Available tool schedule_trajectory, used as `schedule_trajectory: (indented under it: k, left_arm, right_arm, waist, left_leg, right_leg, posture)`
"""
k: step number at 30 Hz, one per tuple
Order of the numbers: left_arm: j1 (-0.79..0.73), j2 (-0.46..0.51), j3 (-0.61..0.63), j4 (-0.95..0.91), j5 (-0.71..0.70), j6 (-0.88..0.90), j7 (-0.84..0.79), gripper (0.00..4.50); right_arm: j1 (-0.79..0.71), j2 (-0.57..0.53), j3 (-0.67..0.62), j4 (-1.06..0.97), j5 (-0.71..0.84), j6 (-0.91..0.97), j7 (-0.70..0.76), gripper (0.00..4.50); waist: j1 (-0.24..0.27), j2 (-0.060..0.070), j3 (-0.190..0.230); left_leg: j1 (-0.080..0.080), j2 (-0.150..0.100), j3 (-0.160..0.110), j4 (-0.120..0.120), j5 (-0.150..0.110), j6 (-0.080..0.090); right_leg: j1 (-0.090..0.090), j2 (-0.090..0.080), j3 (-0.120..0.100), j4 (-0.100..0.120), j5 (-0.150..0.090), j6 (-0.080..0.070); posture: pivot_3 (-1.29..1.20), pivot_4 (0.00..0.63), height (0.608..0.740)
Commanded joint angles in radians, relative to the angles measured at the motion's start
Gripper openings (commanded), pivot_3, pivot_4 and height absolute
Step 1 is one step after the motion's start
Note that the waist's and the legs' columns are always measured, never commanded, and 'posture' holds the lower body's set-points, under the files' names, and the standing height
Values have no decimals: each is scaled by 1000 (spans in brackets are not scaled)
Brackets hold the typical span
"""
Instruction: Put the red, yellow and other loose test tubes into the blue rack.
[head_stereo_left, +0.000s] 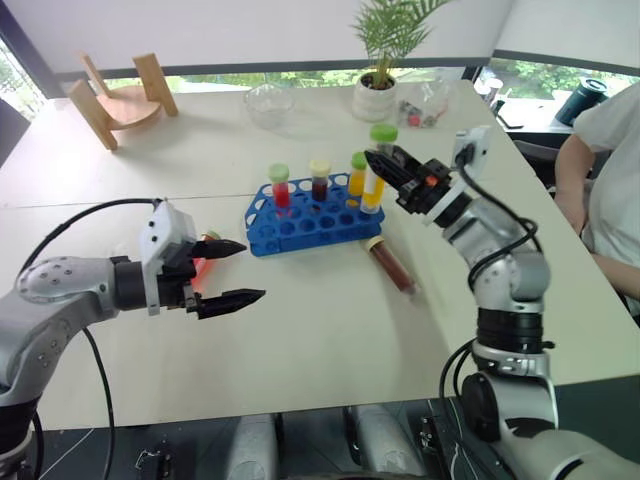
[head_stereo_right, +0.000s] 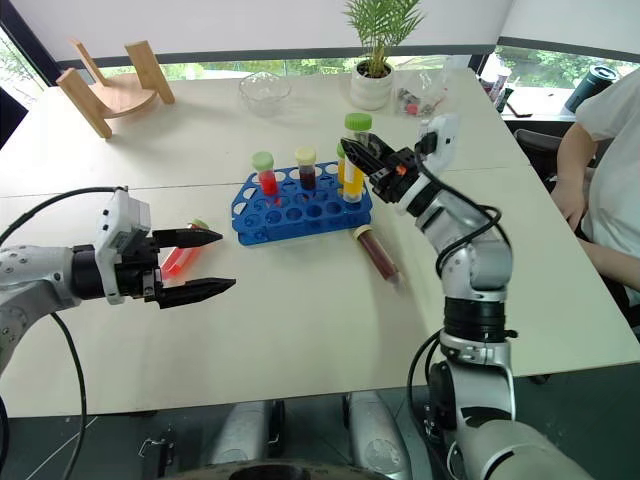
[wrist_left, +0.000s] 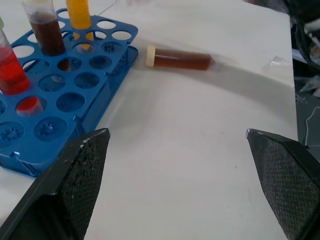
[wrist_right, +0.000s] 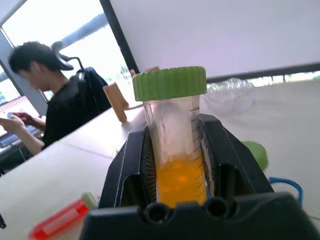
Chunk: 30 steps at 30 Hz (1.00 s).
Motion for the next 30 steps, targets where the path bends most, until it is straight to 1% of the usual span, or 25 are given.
schedule_trajectory:
  k: [1,6,14,21,28,30]
  left_arm:
    - [-25,0,11,-27,-20,7,10,4500]
    - [-25,12,15,-30,-17,11,7,4500]
    - [-23,15,30,-49,-30,29,16,4500]
    - [-23,15,37,-63,-34,42,23,4500]
    - [-20,17,39,-65,-41,43,34,4500]
    - [-20,16,39,-66,-42,43,39,4500]
  right_arm:
    - [8,29,24,71,-39,-188,2,799]
    - [21,52,62,177,-71,-319,4,799]
    - [-3,47,72,366,-93,-458,12,799]
    - [-41,53,81,494,-108,-541,18,799]
    - [-58,62,96,568,-124,-601,27,799]
    - [-44,55,112,582,-145,-619,33,799]
  waist:
    - [-5,0,0]
    - [-11,0,0]
    - [-11,0,0]
    - [-12,0,0]
    - [-12,0,0]
    - [-13,0,0]
  left_leg:
    - [0,0,0,0,0,0]
    - [2,1,0,-2,0,0]
    - [2,1,0,-1,0,-1]
    - [3,1,0,-2,0,-1]
    - [3,1,0,-1,0,-1]
    - [3,1,0,-2,0,-1]
  right_leg:
    - [0,0,0,0,0,0]
    - [1,1,0,0,0,0]
    - [1,1,0,0,0,0]
    - [2,1,0,1,0,0]
    - [2,1,0,1,0,-1]
    - [2,1,0,1,0,-1]
  posture:
    - [0,150,740]
    - [0,150,740]
    - [0,150,740]
    - [0,150,740]
    - [0,150,740]
    - [0,150,740]
